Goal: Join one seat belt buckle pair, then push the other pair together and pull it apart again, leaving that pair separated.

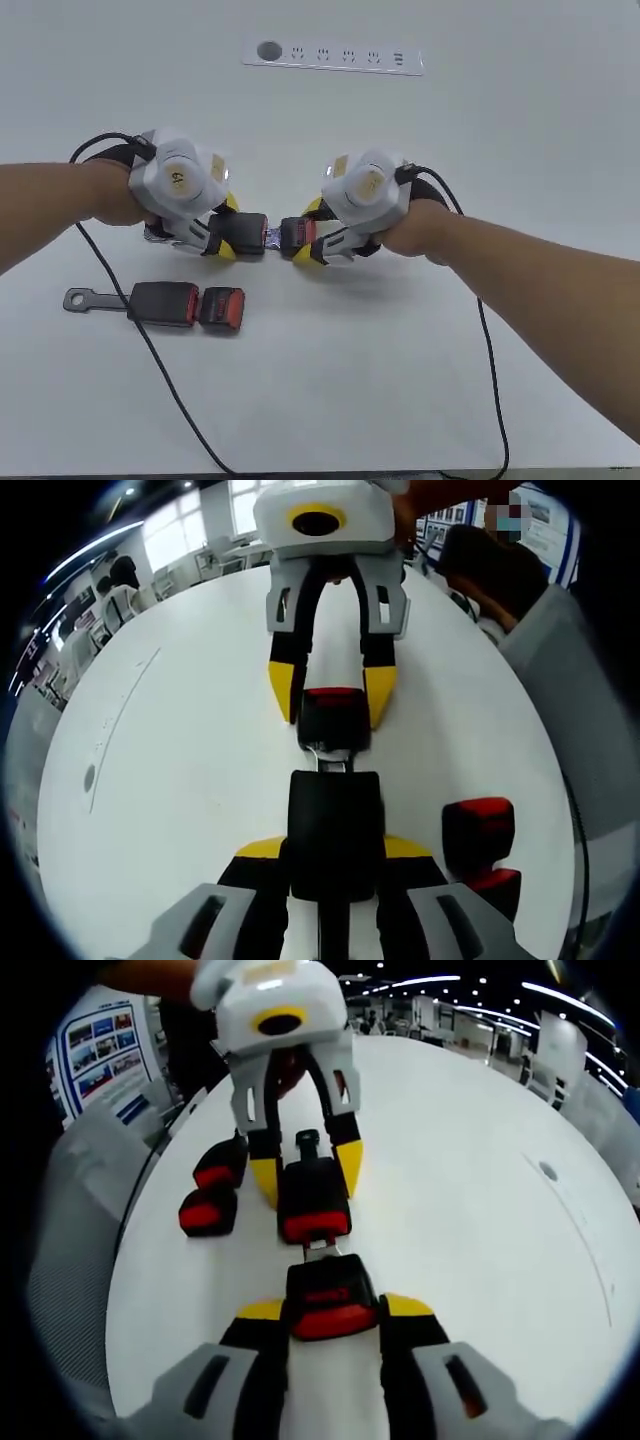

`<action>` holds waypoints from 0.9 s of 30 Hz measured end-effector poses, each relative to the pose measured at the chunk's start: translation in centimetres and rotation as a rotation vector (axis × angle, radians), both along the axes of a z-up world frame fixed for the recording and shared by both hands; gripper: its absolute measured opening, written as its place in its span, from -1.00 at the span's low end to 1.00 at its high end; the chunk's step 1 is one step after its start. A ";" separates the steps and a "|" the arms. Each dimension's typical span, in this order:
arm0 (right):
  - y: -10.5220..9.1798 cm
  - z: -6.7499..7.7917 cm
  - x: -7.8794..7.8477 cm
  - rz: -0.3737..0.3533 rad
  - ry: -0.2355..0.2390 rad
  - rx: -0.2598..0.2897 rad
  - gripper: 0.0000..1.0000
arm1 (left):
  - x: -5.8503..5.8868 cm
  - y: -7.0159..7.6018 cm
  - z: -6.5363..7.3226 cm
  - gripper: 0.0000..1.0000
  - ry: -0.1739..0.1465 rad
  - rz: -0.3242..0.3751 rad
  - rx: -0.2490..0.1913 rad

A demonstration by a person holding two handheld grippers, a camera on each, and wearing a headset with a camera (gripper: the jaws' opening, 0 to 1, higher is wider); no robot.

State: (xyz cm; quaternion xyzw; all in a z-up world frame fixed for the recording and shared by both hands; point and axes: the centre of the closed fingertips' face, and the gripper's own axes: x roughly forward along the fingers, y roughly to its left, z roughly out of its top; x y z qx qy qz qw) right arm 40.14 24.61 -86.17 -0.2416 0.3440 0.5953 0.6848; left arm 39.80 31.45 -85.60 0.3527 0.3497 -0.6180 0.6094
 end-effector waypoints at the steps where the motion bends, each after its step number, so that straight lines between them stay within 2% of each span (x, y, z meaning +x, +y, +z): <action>1: 0.0 0.0 -0.1 -0.001 -0.001 0.004 -0.30 | 0.0 0.0 0.0 -0.31 0.003 0.002 0.001; 5: -0.7 0.2 -0.4 -0.006 0.004 0.014 -0.30 | 0.1 0.1 0.0 -0.31 0.004 0.012 -0.006; 10: -2.8 0.5 -0.8 -0.030 0.026 0.018 -0.30 | 0.1 0.0 0.0 -0.30 0.004 0.013 -0.009; 27: -6.7 0.7 -1.8 -0.045 0.013 0.015 -0.29 | 0.2 0.0 0.0 -0.30 0.004 0.020 -0.004</action>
